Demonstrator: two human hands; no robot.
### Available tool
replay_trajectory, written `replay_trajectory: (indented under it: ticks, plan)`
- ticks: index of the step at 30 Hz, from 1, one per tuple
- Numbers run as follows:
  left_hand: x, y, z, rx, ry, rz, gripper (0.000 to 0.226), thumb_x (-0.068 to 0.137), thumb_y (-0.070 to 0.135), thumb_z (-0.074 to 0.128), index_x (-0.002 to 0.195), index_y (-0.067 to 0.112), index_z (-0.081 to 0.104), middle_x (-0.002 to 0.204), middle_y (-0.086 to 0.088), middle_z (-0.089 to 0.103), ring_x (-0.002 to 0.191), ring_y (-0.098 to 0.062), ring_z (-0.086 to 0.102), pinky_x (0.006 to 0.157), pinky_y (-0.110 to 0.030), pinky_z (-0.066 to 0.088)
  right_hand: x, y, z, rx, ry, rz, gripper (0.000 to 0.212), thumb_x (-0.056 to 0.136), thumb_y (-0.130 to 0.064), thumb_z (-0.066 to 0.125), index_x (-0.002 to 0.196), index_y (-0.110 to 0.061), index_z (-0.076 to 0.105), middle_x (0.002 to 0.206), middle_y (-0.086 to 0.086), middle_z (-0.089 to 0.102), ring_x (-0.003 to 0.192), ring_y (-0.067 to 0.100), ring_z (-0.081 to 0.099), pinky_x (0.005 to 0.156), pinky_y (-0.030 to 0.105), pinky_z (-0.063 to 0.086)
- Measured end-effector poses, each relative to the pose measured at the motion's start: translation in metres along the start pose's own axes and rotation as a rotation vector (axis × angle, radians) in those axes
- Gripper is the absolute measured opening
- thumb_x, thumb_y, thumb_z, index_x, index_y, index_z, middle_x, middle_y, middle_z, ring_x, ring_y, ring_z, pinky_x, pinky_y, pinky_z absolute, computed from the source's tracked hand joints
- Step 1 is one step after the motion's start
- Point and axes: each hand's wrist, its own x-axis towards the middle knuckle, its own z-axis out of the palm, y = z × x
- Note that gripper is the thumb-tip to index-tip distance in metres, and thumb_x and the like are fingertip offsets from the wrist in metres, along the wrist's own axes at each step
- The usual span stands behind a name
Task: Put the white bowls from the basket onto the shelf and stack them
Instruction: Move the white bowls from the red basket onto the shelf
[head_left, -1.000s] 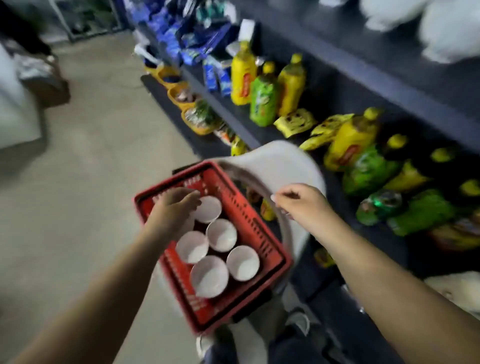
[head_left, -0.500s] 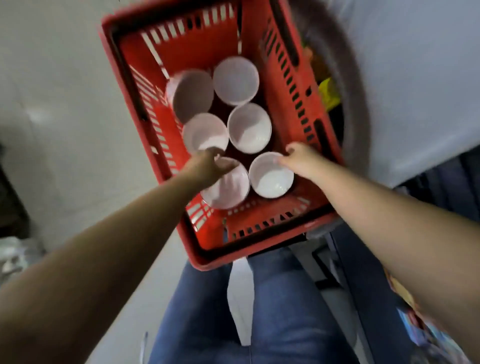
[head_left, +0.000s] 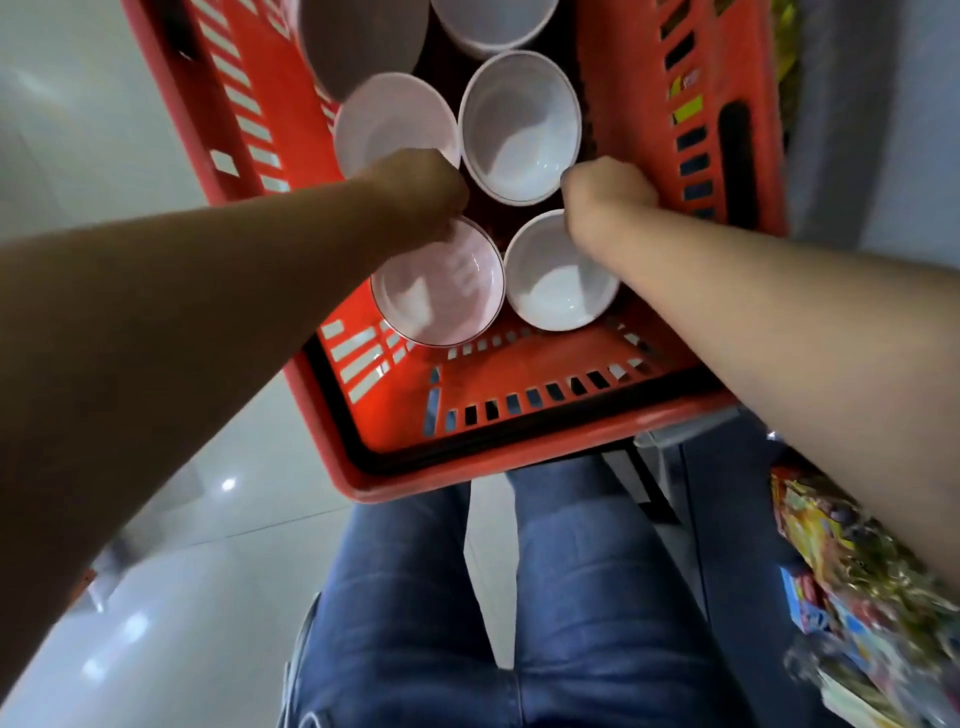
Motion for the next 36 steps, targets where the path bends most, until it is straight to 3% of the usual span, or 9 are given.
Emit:
replay_trajectory:
  ticks: [10, 14, 17, 20, 23, 25, 27, 31, 36]
  plan:
    - [-0.024, -0.003, 0.002, -0.040, -0.033, -0.079, 0.046, 0.097, 0.014, 0.034, 0.143, 0.019, 0.033, 0.129, -0.025, 0.050, 0.115, -0.043, 0.050, 0.096, -0.042, 0.039, -0.043, 0.014, -0.016, -0.219, -0.020, -0.096, 0.034, 0.090, 0.007, 0.040, 0.122, 0.008, 0.051, 0.128, 0.025, 0.052, 0.119, 0.040, 0.050, 0.092, 0.041, 0.044]
    - [-0.040, -0.006, -0.012, -0.159, -0.010, -0.152, 0.045, 0.097, 0.014, 0.035, 0.141, 0.019, 0.036, 0.137, -0.020, 0.045, 0.121, -0.039, 0.046, 0.101, -0.040, 0.035, -0.062, 0.021, -0.021, -0.187, -0.048, -0.052, 0.030, 0.090, 0.002, 0.045, 0.119, 0.005, 0.053, 0.124, 0.022, 0.056, 0.114, 0.037, 0.055, 0.090, 0.038, 0.046]
    - [-0.061, -0.007, -0.040, -0.242, 0.107, -0.209, 0.046, 0.093, 0.006, 0.039, 0.139, 0.011, 0.039, 0.136, -0.023, 0.046, 0.122, -0.041, 0.045, 0.100, -0.037, 0.034, -0.079, 0.026, -0.024, 0.188, -0.110, 0.092, 0.027, 0.089, 0.001, 0.048, 0.114, 0.006, 0.055, 0.114, 0.023, 0.061, 0.098, 0.038, 0.064, 0.084, 0.040, 0.054]
    - [-0.093, -0.009, -0.067, -0.341, 0.227, -0.229, 0.037, 0.090, 0.005, 0.046, 0.126, 0.000, 0.050, 0.122, -0.030, 0.055, 0.112, -0.043, 0.052, 0.089, -0.039, 0.041, -0.105, 0.030, -0.038, 0.695, -0.134, 0.228, 0.026, 0.087, 0.000, 0.051, 0.112, 0.007, 0.055, 0.114, 0.023, 0.057, 0.089, 0.035, 0.064, 0.065, 0.040, 0.059]
    - [-0.127, -0.009, -0.086, -0.799, 0.309, -0.301, 0.025, 0.092, 0.007, 0.048, 0.113, -0.004, 0.055, 0.104, -0.026, 0.060, 0.093, -0.041, 0.060, 0.068, -0.039, 0.056, -0.145, 0.037, -0.057, 1.021, -0.094, 0.238, 0.025, 0.088, -0.001, 0.050, 0.112, 0.003, 0.054, 0.122, 0.019, 0.053, 0.092, 0.030, 0.058, 0.063, 0.037, 0.057]
    - [-0.153, -0.004, -0.098, -1.172, 0.340, -0.306, 0.017, 0.092, 0.002, 0.045, 0.107, 0.003, 0.054, 0.087, -0.014, 0.058, 0.078, -0.031, 0.060, 0.050, -0.029, 0.056, -0.176, 0.039, -0.070, 1.179, -0.023, 0.229, 0.018, 0.087, 0.001, 0.048, 0.104, -0.002, 0.054, 0.118, 0.017, 0.053, 0.094, 0.029, 0.057, 0.069, 0.037, 0.055]
    - [-0.177, 0.001, -0.113, -1.339, 0.385, -0.253, 0.017, 0.092, 0.000, 0.044, 0.105, 0.007, 0.051, 0.081, -0.008, 0.055, 0.071, -0.023, 0.058, 0.046, -0.026, 0.055, -0.211, 0.040, -0.082, 1.327, 0.043, 0.219, 0.012, 0.087, 0.003, 0.046, 0.095, -0.003, 0.052, 0.108, 0.014, 0.053, 0.089, 0.026, 0.056, 0.067, 0.035, 0.056]
    - [-0.223, 0.022, -0.159, -1.457, 0.488, -0.106, 0.012, 0.091, 0.001, 0.046, 0.099, 0.007, 0.052, 0.079, -0.007, 0.055, 0.066, -0.019, 0.057, 0.039, -0.021, 0.052, -0.283, 0.045, -0.108, 1.532, 0.220, 0.173, 0.018, 0.088, 0.004, 0.042, 0.077, -0.005, 0.055, 0.088, 0.009, 0.056, 0.076, 0.018, 0.057, 0.044, 0.025, 0.055]
    - [-0.282, 0.075, -0.231, -1.449, 0.463, 0.284, 0.023, 0.091, 0.000, 0.044, 0.108, 0.012, 0.055, 0.083, -0.007, 0.059, 0.068, -0.018, 0.060, 0.043, -0.025, 0.055, -0.392, 0.066, -0.147, 1.697, 0.525, 0.149, 0.022, 0.088, 0.005, 0.043, 0.075, -0.008, 0.053, 0.074, 0.008, 0.059, 0.059, 0.017, 0.061, 0.046, 0.026, 0.056]
